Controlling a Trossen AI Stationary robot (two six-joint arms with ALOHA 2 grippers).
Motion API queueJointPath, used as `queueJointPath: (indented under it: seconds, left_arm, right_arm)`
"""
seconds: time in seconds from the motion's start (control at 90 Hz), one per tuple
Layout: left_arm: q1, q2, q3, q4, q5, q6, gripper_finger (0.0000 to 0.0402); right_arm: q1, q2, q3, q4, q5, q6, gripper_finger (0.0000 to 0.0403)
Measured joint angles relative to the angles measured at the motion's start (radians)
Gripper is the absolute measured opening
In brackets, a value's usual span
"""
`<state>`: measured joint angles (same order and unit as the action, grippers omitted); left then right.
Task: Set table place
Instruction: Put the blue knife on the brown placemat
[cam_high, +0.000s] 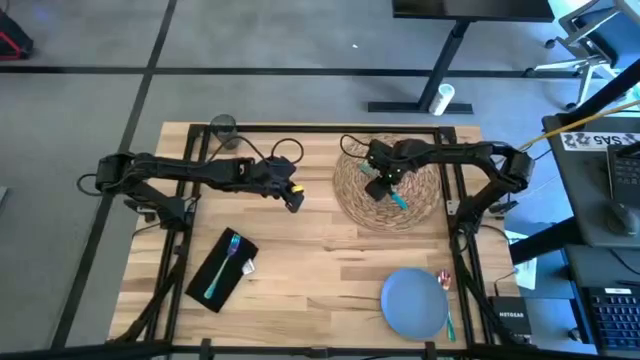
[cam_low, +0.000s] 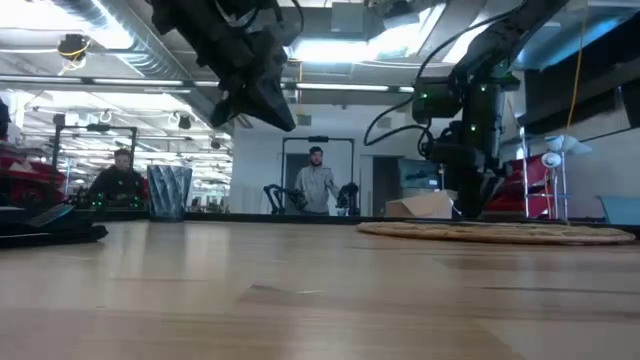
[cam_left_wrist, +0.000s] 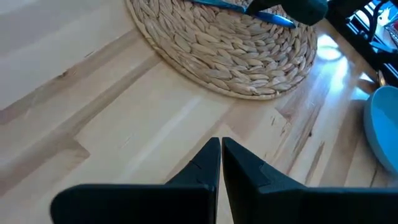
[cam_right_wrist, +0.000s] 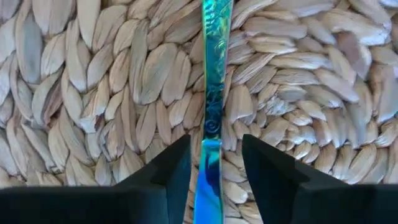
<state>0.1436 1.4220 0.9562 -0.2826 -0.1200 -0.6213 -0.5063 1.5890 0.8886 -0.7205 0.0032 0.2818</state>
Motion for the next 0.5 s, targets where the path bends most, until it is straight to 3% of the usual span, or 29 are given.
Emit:
queueJointPath:
  seconds: [0.5]
  left_arm:
    - [-0.001,0.000,0.000,-0.009,0.000,-0.011,0.0000]
  right_arm:
    - [-0.018,0.073,0.005,0.032,-0.059,-0.027,0.0092]
